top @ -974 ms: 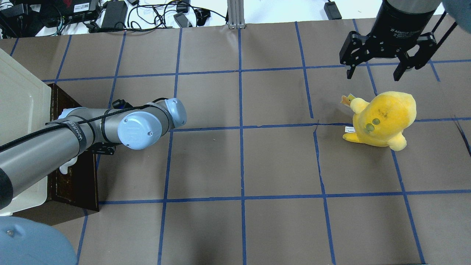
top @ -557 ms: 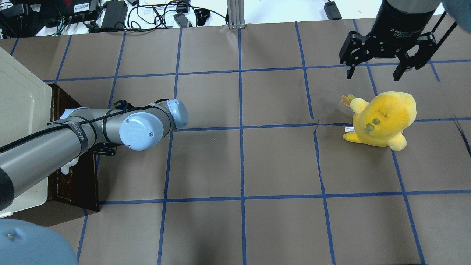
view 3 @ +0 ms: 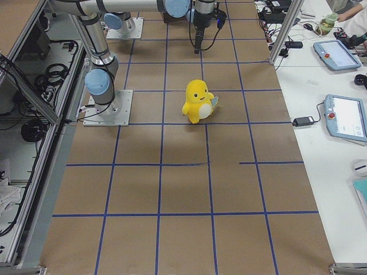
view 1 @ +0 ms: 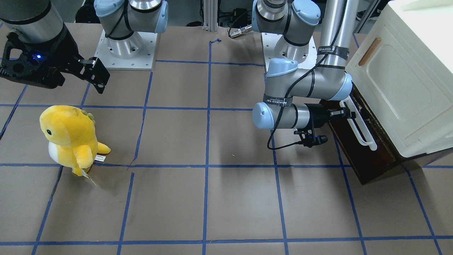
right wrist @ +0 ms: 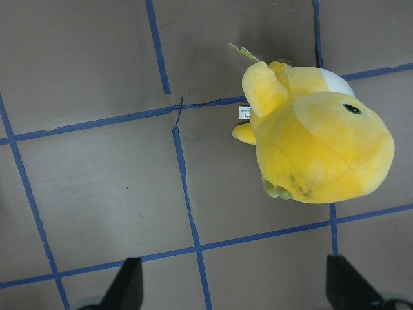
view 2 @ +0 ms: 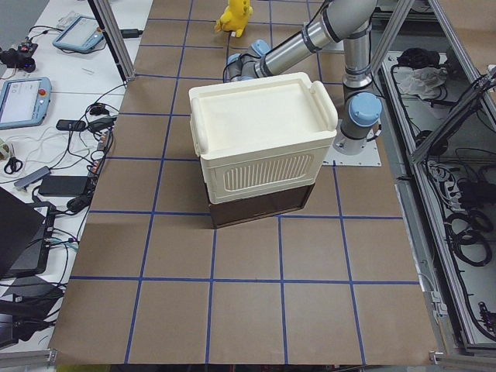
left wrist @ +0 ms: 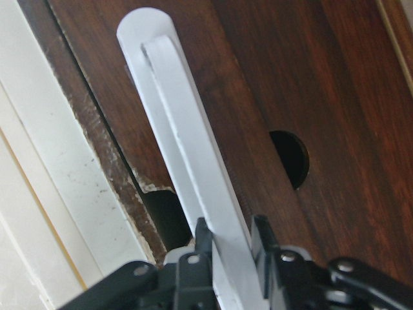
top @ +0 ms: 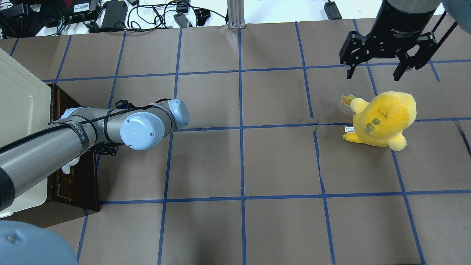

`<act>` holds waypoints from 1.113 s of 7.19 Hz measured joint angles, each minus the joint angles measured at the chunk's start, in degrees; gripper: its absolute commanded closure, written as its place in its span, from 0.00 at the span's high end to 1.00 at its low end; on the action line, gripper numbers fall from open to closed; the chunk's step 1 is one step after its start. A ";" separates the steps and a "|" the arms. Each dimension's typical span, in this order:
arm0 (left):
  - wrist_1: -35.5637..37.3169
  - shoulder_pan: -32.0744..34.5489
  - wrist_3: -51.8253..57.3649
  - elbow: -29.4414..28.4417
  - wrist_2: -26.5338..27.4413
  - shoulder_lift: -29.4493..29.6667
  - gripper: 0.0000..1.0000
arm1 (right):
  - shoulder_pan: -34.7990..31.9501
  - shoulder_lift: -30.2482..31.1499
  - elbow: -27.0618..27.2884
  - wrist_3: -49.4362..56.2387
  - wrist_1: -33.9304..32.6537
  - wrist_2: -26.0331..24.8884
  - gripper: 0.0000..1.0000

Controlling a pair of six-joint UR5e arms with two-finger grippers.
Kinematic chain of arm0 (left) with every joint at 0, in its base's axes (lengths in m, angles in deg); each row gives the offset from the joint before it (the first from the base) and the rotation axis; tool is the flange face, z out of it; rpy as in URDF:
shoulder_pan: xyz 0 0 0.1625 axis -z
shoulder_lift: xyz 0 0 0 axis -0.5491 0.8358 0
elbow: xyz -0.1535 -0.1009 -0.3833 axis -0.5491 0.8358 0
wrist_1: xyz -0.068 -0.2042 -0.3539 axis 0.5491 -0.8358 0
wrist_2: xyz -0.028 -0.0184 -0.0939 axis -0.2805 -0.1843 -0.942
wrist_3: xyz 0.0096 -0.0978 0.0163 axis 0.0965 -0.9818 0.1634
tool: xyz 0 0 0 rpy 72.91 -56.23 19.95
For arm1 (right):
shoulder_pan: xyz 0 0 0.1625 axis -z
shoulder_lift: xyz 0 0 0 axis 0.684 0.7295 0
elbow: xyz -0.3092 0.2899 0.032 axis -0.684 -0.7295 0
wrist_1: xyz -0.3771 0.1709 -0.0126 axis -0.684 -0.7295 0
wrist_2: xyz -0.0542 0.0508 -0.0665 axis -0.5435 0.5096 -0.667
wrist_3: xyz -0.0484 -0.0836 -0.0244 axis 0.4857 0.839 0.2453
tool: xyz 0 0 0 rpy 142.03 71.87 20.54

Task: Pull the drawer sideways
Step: 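Pull the drawer handle outward from the cabinet with the left gripper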

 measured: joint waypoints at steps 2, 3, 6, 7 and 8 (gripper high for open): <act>0.00 0.90 0.09 -0.10 -0.01 -0.06 0.22 | -0.02 0.00 0.00 0.00 0.04 0.00 1.00; 0.00 1.41 0.14 -0.15 -0.02 -0.06 0.22 | -0.02 0.00 0.00 0.00 0.02 0.00 1.00; 0.00 2.36 0.26 -0.19 -0.03 -0.01 0.22 | -0.01 0.00 0.00 0.00 0.00 0.00 1.00; 0.00 2.73 0.37 -0.19 -0.01 -0.01 0.22 | 0.00 0.00 0.00 0.00 0.00 0.00 1.00; 0.02 3.25 0.49 -0.23 -0.01 -0.01 0.22 | 0.00 0.00 0.00 0.00 0.00 0.00 1.00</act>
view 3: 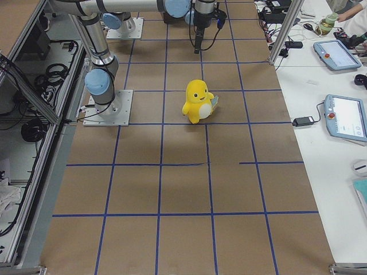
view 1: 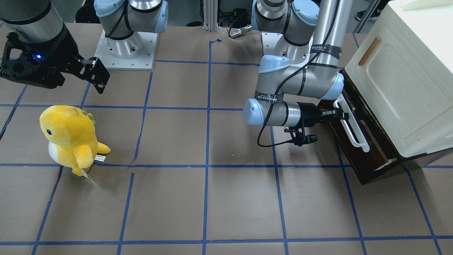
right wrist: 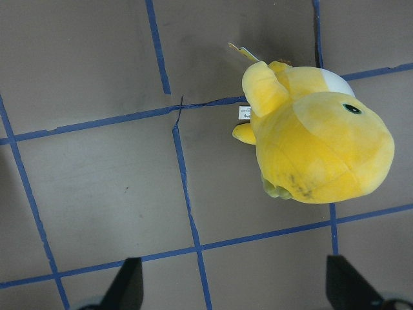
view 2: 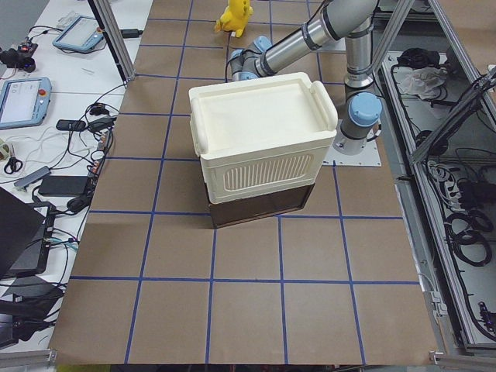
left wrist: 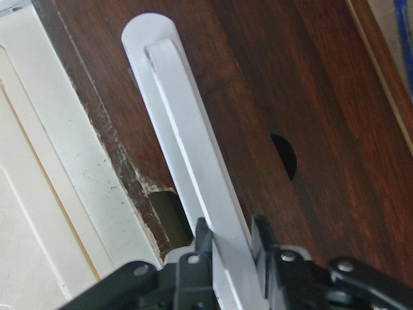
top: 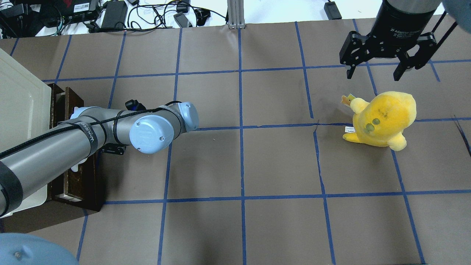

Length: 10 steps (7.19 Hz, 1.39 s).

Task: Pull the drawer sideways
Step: 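Pull the drawer handle outward from the cabinet with the left gripper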

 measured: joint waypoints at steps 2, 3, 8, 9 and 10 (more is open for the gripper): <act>0.06 1.08 0.18 -0.04 0.00 -0.01 0.22 | -0.02 0.00 0.00 0.00 0.00 0.00 1.00; 0.02 1.71 0.25 -0.20 -0.02 -0.03 0.22 | -0.02 0.00 0.00 0.00 0.00 0.00 1.00; -0.06 4.70 2.59 -1.44 -0.44 -0.08 0.22 | -0.02 0.00 0.00 0.00 0.04 0.00 1.00; -0.04 4.89 2.67 -1.46 -0.44 -0.07 0.22 | -0.02 0.00 0.00 0.00 0.02 0.00 1.00; 0.07 5.13 2.71 -1.46 -0.42 -0.01 0.22 | -0.02 0.00 0.00 0.00 0.01 0.00 1.00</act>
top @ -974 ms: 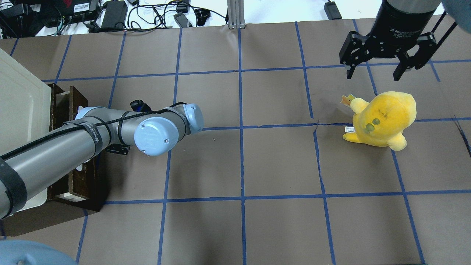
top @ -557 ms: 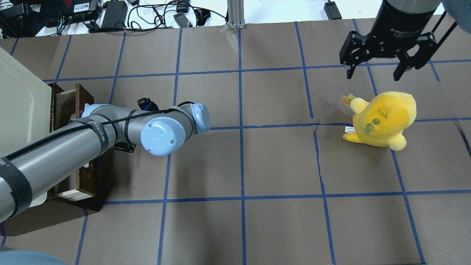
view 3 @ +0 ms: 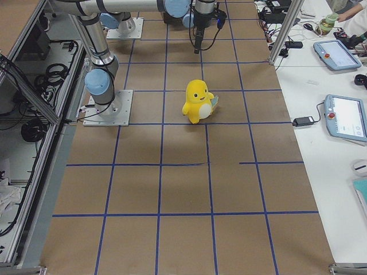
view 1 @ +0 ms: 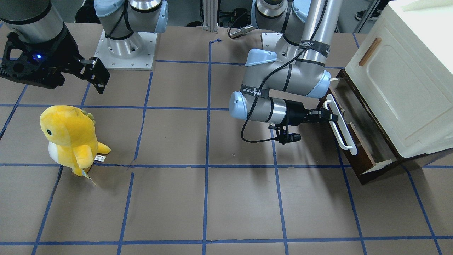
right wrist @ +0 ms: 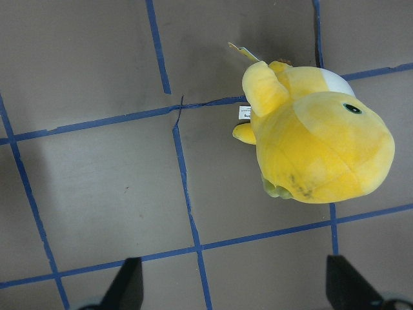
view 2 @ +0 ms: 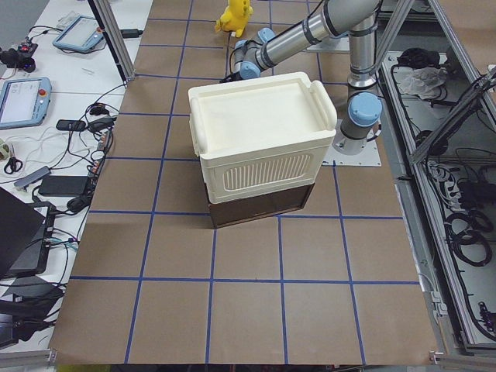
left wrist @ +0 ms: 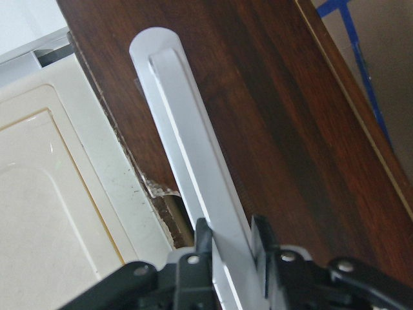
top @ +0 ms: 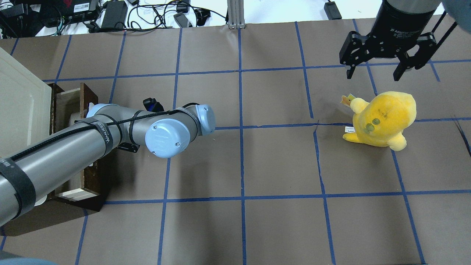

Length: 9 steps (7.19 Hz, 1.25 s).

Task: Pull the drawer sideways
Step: 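Pull the drawer handle outward from the cabinet with the left gripper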

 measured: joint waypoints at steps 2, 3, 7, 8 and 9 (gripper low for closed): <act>0.36 0.56 -0.02 -0.03 0.15 0.08 0.22 | 0.00 0.00 0.00 0.00 -0.01 0.00 1.00; 0.41 0.73 -0.02 -0.13 0.12 0.12 0.22 | 0.00 0.00 0.00 0.00 -0.01 0.00 1.00; 0.49 1.75 -0.02 -0.35 0.00 0.33 0.22 | 0.00 0.00 0.00 0.00 0.00 0.00 1.00; 0.47 2.01 -0.04 -0.35 0.03 0.36 0.22 | 0.00 0.00 0.00 0.00 -0.01 0.00 1.00; 0.45 2.25 -0.08 -0.39 0.01 0.35 0.22 | 0.00 0.00 0.00 0.00 0.01 0.00 1.00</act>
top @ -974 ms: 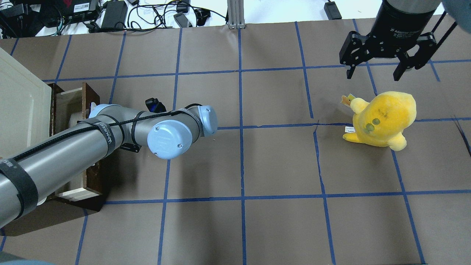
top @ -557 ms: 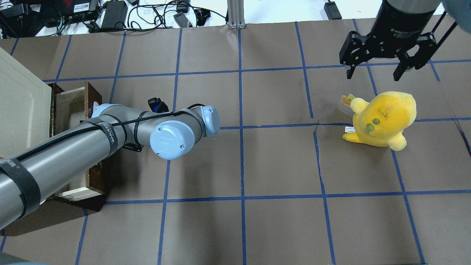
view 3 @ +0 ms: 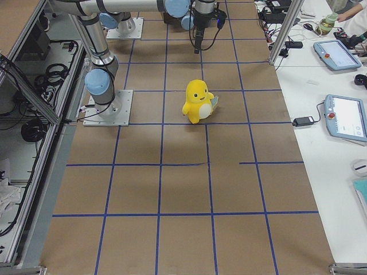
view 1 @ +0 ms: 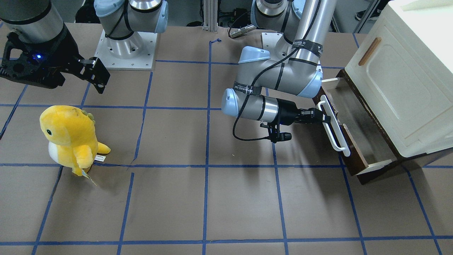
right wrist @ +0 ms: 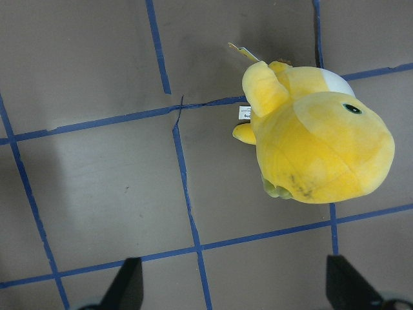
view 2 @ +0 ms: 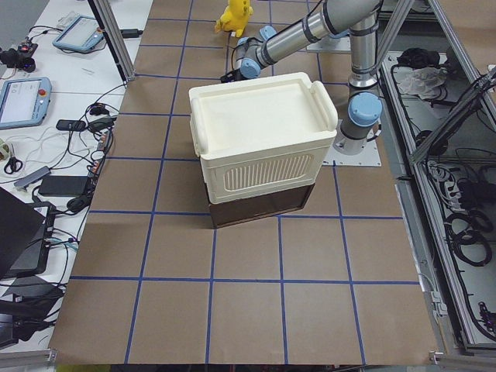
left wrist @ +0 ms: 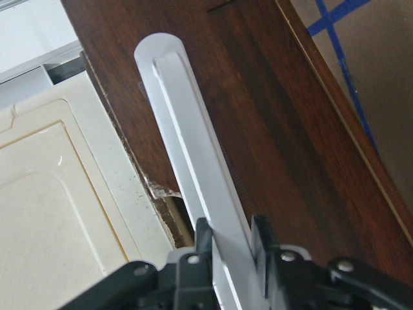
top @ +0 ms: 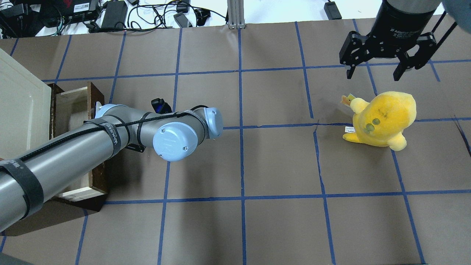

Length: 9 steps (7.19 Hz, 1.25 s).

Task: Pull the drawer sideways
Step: 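Pull the drawer handle outward from the cabinet with the left gripper, then open the left gripper and release the white handle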

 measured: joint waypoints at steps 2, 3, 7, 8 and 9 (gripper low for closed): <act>-0.05 0.28 -0.03 -0.04 -0.08 -0.09 0.22 | 0.03 0.00 0.00 0.00 0.00 0.00 1.00; -0.03 0.43 -0.07 -0.05 -0.12 -0.07 0.22 | 0.02 0.00 0.00 0.00 -0.01 0.00 1.00; 0.03 1.95 -0.28 -0.57 -0.25 0.14 0.22 | 0.03 0.00 0.00 0.00 -0.02 0.00 1.00; -0.02 2.06 -0.31 -0.68 -0.28 0.17 0.23 | 0.01 0.00 0.00 0.00 -0.02 0.00 1.00; -0.04 2.20 -0.37 -0.72 -0.28 0.18 0.39 | 0.02 0.00 0.00 0.00 -0.02 0.00 1.00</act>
